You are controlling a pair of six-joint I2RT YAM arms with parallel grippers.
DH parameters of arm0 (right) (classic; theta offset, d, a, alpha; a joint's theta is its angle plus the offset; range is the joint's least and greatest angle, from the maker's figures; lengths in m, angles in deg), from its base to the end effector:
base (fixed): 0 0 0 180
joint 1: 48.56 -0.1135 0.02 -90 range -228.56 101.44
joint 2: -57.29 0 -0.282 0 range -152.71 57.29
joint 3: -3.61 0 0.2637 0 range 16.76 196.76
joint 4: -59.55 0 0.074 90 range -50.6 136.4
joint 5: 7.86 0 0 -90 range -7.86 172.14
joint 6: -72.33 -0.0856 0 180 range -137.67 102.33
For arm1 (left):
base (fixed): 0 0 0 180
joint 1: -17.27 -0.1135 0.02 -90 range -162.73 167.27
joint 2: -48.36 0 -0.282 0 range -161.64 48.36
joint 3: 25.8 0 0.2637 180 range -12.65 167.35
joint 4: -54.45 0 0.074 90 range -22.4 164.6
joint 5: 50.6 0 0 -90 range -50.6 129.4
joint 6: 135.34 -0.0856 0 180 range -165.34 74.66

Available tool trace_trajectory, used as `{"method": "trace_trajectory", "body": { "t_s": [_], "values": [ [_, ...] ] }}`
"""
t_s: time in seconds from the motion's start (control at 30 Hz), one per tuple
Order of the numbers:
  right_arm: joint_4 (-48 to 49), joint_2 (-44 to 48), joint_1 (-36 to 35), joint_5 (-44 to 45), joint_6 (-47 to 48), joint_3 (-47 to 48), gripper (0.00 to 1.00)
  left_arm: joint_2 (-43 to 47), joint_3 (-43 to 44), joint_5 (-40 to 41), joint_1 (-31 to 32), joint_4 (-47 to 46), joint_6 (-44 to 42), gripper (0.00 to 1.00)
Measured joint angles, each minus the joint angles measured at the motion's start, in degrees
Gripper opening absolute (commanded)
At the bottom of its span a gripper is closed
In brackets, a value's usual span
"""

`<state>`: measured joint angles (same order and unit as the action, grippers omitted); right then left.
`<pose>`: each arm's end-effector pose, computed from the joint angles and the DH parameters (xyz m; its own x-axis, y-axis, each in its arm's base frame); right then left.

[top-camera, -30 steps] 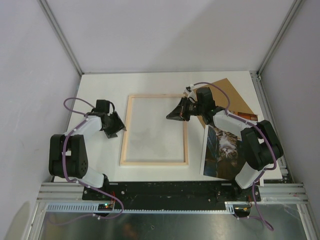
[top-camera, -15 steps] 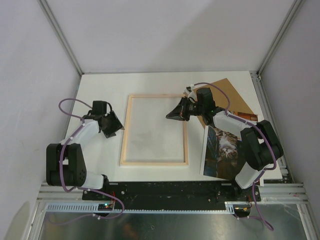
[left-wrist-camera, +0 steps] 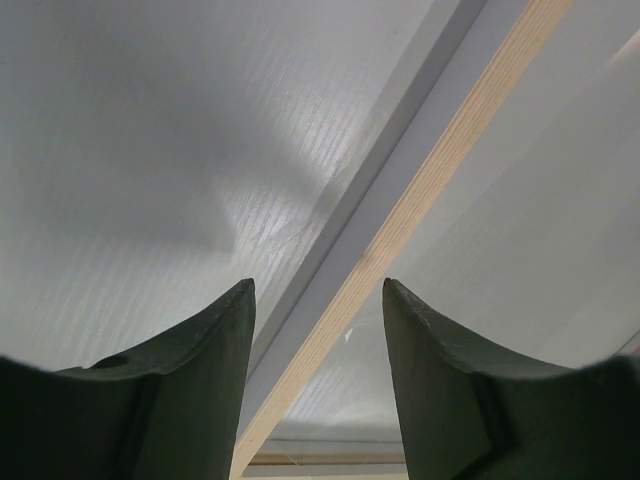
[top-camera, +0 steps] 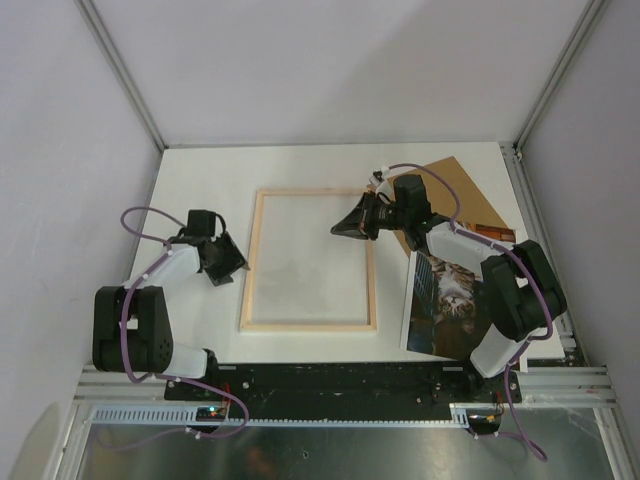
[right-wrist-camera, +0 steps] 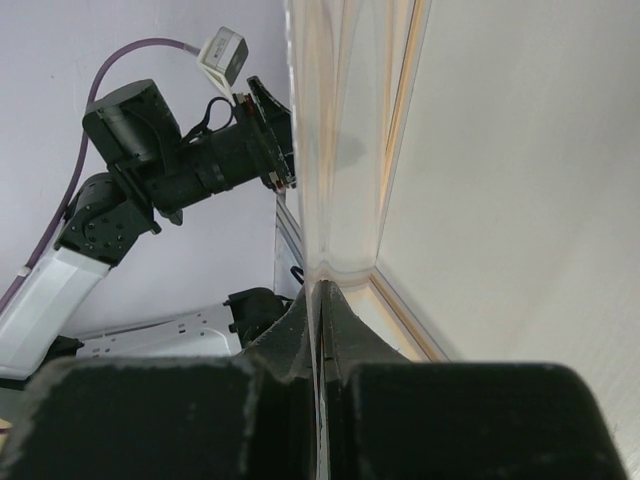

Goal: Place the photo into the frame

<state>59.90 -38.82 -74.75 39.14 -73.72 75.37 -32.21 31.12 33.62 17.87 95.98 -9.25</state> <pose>0.3467 0.2356 0.2296 -0.9354 0.2160 -0.2801 -0.1897 0.3619 0.9127 0.2821 -0.0116 0.1414 -0.7644 -0.5781 -0.2854 -0.4920 0.8092 -0.3211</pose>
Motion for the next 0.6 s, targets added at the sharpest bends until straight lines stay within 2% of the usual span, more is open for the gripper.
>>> {"method": "trace_trajectory", "body": {
  "t_s": [0.6],
  "values": [
    [1.8,0.0,0.7,-0.2,-1.1,0.0,0.00,0.0,-0.5,0.0,0.0,0.0,0.0,0.58]
  ]
}}
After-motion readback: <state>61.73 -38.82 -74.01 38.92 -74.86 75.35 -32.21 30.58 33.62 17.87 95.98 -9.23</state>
